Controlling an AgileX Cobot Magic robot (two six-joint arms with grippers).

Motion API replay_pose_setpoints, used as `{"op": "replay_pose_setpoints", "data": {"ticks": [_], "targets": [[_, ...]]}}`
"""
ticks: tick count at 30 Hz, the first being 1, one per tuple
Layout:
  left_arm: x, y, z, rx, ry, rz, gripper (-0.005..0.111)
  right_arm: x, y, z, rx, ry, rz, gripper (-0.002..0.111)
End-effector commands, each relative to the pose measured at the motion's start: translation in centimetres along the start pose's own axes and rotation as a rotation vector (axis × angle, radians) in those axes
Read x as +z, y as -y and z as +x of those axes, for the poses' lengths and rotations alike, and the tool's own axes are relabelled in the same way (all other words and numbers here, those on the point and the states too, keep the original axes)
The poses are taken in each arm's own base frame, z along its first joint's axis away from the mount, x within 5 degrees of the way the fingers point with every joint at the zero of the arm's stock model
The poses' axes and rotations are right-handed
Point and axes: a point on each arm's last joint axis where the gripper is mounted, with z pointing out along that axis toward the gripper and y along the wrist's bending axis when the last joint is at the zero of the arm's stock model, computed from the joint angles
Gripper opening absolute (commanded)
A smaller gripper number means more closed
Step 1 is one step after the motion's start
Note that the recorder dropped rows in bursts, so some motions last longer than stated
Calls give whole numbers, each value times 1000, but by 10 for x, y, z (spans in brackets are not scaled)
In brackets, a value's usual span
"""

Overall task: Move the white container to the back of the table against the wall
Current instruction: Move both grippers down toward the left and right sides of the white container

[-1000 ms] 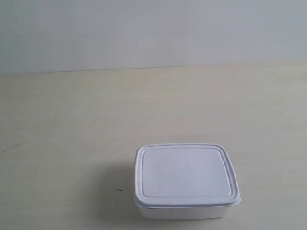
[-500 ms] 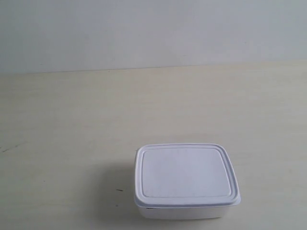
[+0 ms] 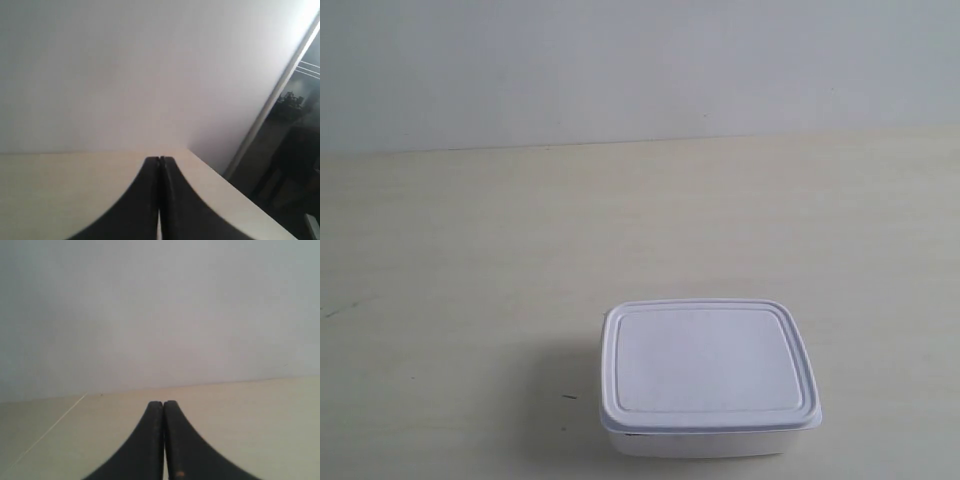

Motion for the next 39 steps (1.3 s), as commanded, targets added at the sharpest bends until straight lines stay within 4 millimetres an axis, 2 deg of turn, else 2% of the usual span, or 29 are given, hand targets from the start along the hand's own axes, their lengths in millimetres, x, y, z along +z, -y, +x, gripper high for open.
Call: {"op": "replay_pose_setpoints", "data": {"ticks": [1, 6, 15, 22, 31, 36, 39], "targets": [[0, 7, 7, -32, -105, 63, 0, 9, -2, 6, 25, -101, -76, 0], [6, 8, 12, -92, -164, 122, 0, 26, -6, -7, 44, -190, -185, 0], [42, 12, 51, -168, -494, 264, 0, 45, -1, -2, 106, -311, -265, 0], [65, 20, 88, -201, -712, 313, 0, 65, -6, 17, 135, -443, -360, 0], [79, 27, 129, -185, -916, 324, 0, 80, -20, 37, 96, -549, -470, 0], [82, 26, 142, -175, -982, 318, 0, 85, -29, 54, 59, -618, -540, 0], [83, 26, 144, -174, -989, 317, 0, 84, -33, 68, 6, -655, -593, 0]]}}
